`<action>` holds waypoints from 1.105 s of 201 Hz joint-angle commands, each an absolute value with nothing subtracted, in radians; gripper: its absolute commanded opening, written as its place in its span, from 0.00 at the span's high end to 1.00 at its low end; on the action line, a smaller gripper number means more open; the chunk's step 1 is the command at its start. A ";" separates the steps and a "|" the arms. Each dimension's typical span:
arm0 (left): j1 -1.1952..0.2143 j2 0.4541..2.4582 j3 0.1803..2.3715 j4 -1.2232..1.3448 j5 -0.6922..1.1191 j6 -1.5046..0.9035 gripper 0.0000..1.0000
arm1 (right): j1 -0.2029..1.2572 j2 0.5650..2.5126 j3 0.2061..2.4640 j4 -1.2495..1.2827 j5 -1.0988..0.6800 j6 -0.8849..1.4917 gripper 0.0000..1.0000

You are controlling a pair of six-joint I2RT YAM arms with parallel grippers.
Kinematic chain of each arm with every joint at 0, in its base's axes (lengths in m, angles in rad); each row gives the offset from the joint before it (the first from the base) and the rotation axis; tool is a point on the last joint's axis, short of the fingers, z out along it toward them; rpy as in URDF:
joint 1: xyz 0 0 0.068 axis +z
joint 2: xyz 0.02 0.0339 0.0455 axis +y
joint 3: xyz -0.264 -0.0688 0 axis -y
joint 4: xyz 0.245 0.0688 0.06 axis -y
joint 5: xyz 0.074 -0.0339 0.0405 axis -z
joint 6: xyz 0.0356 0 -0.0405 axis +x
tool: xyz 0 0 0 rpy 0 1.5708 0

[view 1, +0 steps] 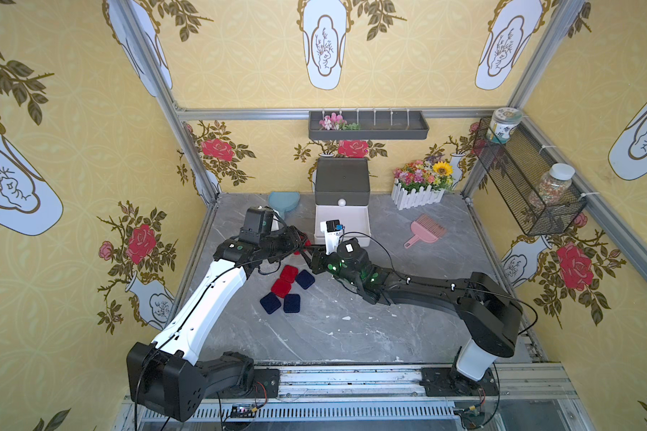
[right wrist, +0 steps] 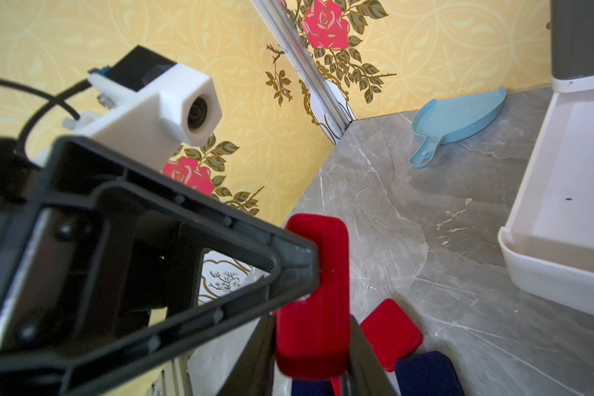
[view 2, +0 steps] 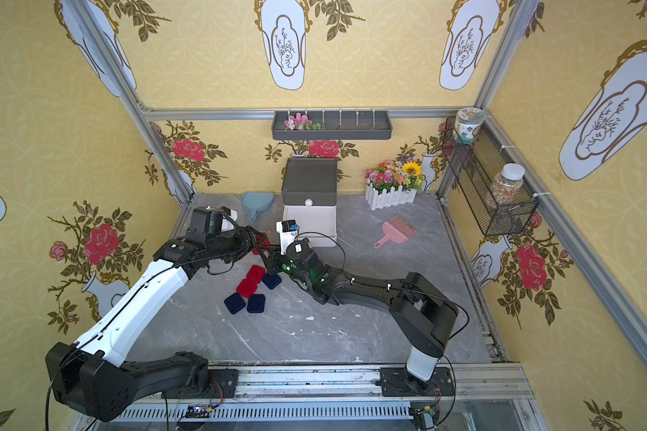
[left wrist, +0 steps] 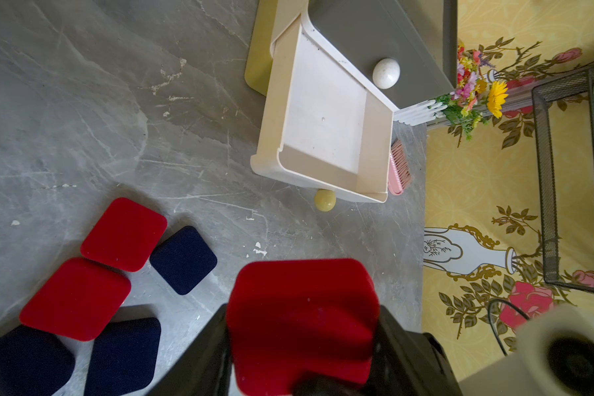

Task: Place the brooch boxes into the drawer by color
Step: Place the brooch box in the drawer.

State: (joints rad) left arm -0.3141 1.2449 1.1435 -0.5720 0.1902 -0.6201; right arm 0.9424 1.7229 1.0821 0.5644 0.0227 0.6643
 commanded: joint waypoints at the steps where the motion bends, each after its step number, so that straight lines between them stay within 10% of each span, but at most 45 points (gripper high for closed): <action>1: -0.318 1.245 1.134 -0.580 0.181 -0.607 0.40 | 0.945 1.727 1.078 0.617 0.042 0.626 0.76; 53: -0.318 1.225 1.131 -0.578 0.098 -0.616 0.00 | 0.931 1.680 1.037 0.590 0.054 0.632 0.78; 116: -0.297 1.078 1.045 -0.550 -0.205 -0.552 0.00 | 0.770 1.642 1.085 0.345 -0.001 0.682 0.78; 222: -0.126 1.014 0.833 -0.412 -0.074 -0.459 0.00 | 0.657 1.905 1.415 0.128 -0.013 0.644 0.79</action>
